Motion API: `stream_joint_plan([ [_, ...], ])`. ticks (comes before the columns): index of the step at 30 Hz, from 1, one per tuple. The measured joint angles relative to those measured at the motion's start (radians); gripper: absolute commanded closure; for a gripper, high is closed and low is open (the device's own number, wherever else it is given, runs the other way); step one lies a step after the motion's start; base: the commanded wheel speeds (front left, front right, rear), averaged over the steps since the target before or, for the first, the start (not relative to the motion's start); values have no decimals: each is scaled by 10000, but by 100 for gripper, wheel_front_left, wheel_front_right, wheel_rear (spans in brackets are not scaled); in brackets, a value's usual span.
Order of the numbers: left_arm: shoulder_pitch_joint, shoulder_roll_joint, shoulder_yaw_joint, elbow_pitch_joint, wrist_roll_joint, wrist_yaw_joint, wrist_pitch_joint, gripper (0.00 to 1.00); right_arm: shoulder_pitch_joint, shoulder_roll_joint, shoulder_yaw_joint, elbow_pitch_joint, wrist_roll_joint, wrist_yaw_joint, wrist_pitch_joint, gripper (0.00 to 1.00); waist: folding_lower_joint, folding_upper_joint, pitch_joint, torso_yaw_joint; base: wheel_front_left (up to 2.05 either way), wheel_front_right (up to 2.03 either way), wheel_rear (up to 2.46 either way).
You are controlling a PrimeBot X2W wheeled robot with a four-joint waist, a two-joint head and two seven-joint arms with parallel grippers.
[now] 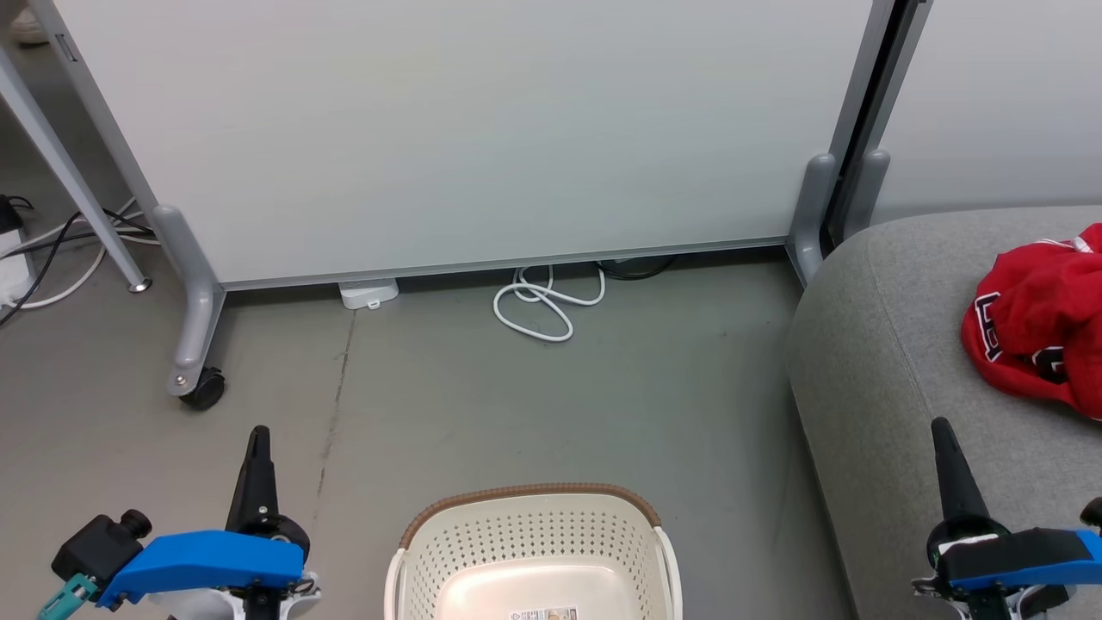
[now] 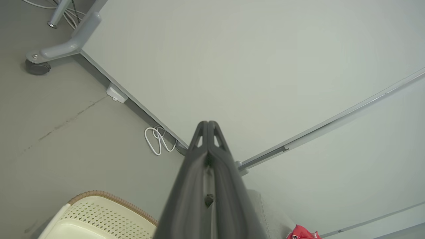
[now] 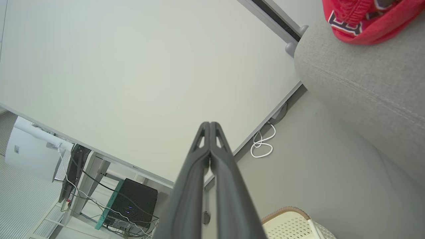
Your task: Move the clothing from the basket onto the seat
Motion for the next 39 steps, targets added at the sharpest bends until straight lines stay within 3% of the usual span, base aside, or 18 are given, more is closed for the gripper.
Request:
stream_joint_plan([
  [39,-255,-42,533,-105,-3877,-86,955,100,-426,155,-63,153,3553,0,989,100,-1,0,109,-174,0,0,0],
])
